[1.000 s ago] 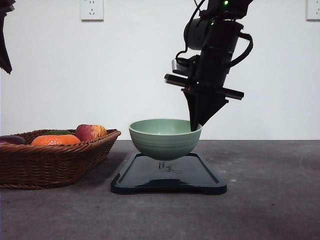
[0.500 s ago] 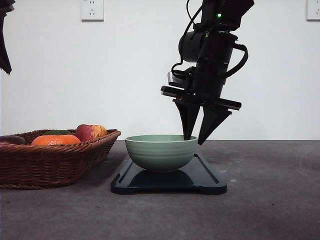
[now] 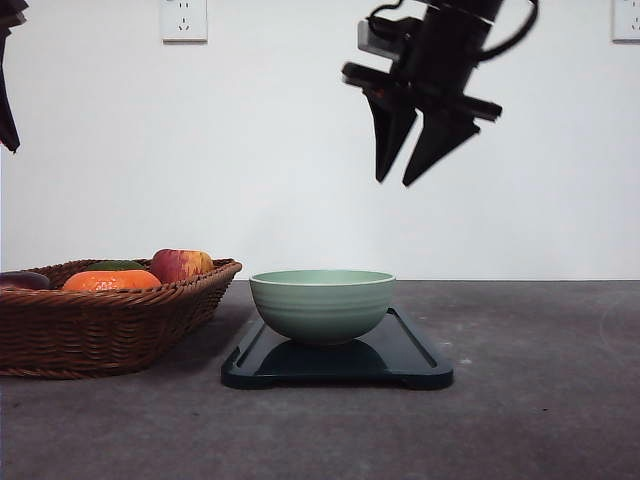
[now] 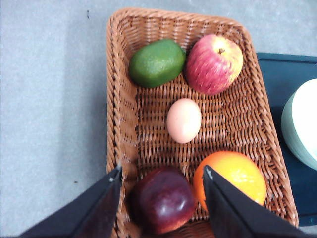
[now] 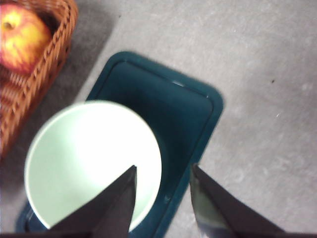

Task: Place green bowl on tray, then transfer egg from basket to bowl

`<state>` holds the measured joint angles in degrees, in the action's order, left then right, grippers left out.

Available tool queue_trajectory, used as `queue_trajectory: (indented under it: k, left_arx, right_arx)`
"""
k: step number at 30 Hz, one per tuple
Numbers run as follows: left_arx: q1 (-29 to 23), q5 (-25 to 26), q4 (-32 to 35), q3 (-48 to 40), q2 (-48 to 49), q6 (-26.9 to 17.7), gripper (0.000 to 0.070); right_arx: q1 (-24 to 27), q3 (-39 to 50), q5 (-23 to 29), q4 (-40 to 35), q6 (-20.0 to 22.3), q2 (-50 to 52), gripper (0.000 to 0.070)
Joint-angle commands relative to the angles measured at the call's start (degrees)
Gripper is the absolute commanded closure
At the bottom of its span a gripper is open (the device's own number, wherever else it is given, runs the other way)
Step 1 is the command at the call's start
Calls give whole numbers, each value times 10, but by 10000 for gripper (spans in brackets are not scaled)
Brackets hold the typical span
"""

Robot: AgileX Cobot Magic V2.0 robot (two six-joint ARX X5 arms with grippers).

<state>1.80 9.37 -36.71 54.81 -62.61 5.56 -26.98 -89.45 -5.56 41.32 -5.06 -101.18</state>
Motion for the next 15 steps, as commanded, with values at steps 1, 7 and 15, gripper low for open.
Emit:
queue_trajectory:
  k: [1,7,15]
  left_arx:
    - [1,3,3,14,-3,1,385]
    - [1,3,3,14,-3,1,385]
    - [2,3,3,14,-3,1,388]
  right_arx:
    - [-5,37,-12,-34,21,17,491]
    - [-4,188,-21,-133,49,129,492]
    - [1,360,-37,-195,71,281,508]
